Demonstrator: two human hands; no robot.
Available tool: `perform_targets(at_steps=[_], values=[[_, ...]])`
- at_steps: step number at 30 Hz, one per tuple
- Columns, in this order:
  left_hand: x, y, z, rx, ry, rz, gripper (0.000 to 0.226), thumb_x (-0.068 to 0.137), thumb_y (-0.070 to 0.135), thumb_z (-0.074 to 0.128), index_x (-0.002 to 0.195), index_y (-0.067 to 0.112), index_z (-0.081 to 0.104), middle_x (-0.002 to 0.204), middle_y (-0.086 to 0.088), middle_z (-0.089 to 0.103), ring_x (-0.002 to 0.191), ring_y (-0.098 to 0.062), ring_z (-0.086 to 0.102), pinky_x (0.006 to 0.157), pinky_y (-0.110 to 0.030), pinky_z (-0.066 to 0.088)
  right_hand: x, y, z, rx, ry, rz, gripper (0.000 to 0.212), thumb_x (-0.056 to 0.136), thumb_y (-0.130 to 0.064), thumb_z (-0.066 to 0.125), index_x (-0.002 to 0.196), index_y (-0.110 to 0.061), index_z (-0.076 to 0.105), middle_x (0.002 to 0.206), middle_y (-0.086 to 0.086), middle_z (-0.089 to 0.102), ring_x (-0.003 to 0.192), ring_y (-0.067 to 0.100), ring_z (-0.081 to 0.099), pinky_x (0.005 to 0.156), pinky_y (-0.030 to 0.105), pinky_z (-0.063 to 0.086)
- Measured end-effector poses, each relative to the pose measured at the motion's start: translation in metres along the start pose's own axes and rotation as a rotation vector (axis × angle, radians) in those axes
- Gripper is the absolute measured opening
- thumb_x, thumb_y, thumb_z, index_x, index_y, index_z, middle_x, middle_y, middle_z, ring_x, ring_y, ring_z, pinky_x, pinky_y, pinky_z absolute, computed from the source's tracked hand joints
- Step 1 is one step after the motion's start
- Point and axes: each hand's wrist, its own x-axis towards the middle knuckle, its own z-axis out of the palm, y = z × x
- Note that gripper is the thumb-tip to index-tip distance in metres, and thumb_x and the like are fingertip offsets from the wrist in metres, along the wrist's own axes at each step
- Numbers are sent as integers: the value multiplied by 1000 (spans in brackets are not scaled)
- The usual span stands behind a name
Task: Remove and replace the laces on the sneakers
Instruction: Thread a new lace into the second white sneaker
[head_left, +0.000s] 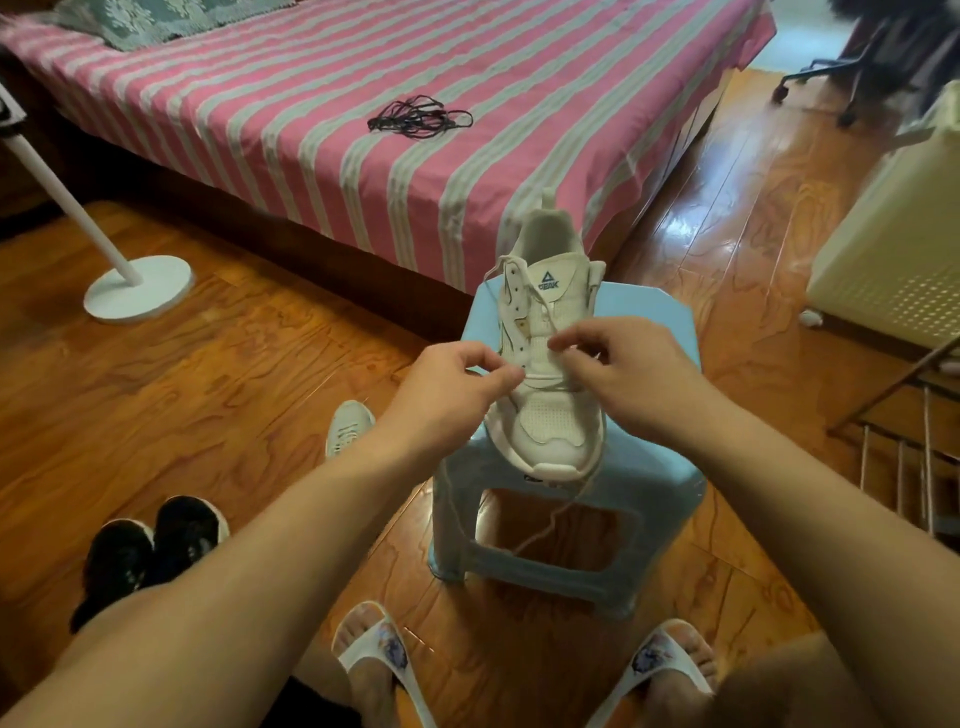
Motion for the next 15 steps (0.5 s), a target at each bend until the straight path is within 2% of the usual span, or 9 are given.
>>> perform_targets(at_steps=[2, 4, 7, 10, 13, 15], values=[[4, 0, 2, -3, 32, 9, 17, 94, 32, 73, 89, 17, 73, 73, 6, 62, 63, -8, 51, 62, -28, 41, 5, 2, 6, -35, 18, -47, 23, 96, -27, 64, 116, -26, 75, 106, -7, 71, 90, 6, 57, 79, 23, 42], [6, -3, 1, -8, 47, -11, 16, 99, 30, 65, 94, 15, 69, 78, 0, 63, 64, -12, 52, 61, -31, 44, 7, 3, 8, -90, -7, -99, 25, 91, -30, 71, 115, -27, 75, 90, -15, 62, 86, 8, 54, 75, 25, 40], [3, -6, -3, -143, -41, -80, 16, 105, 21, 54, 103, 8, 63, 84, -3, 66, 65, -14, 57, 54, -27, 47, 7, 3, 9, -180, 1, -195, 14, 84, -26, 79, 98, -27, 79, 79, -14, 48, 83, 18, 56, 72, 33, 46], [-2, -4, -7, -186, -129, -64, 13, 105, 16, 54, 110, 12, 65, 85, -5, 70, 62, -11, 57, 52, -22, 46, 4, 1, 12, -177, 95, -284, 7, 83, -20, 78, 89, -24, 78, 86, -5, 56, 81, 24, 59, 68, 36, 49], [-5, -3, -8, -118, -148, 52, 14, 102, 23, 61, 104, 14, 71, 83, -6, 73, 59, -8, 56, 53, -19, 44, -3, -7, 19, -243, 105, -397, 5, 87, -24, 72, 90, -22, 76, 87, -1, 59, 78, 27, 60, 61, 39, 51], [-3, -6, -9, -60, -86, 87, 13, 101, 20, 63, 96, 12, 72, 77, -5, 74, 55, -6, 57, 50, -16, 43, -3, -8, 23, -235, 126, -347, 11, 89, -25, 71, 99, -21, 75, 91, -2, 59, 84, 25, 60, 68, 39, 52]])
